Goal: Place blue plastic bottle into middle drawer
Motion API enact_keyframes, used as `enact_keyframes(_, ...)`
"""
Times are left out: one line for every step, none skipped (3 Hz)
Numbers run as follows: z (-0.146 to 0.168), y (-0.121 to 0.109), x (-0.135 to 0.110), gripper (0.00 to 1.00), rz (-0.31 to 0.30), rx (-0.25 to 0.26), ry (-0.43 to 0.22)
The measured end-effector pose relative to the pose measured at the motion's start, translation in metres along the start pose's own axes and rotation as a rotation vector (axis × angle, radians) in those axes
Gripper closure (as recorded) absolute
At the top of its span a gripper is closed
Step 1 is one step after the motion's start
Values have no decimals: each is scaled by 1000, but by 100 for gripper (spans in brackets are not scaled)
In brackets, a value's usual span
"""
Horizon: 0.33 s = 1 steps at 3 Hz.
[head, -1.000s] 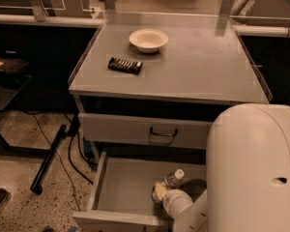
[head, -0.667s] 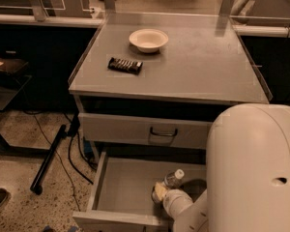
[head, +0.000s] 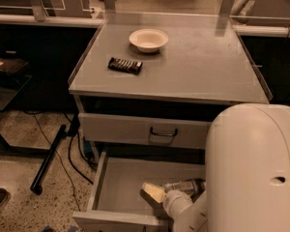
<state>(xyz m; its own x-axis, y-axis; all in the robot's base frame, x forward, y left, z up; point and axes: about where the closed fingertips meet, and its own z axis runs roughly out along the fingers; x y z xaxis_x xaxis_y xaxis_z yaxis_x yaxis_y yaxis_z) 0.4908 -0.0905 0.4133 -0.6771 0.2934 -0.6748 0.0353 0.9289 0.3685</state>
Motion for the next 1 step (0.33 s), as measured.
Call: enact_keyframes(0, 0, 0, 0, 0, 0, 0)
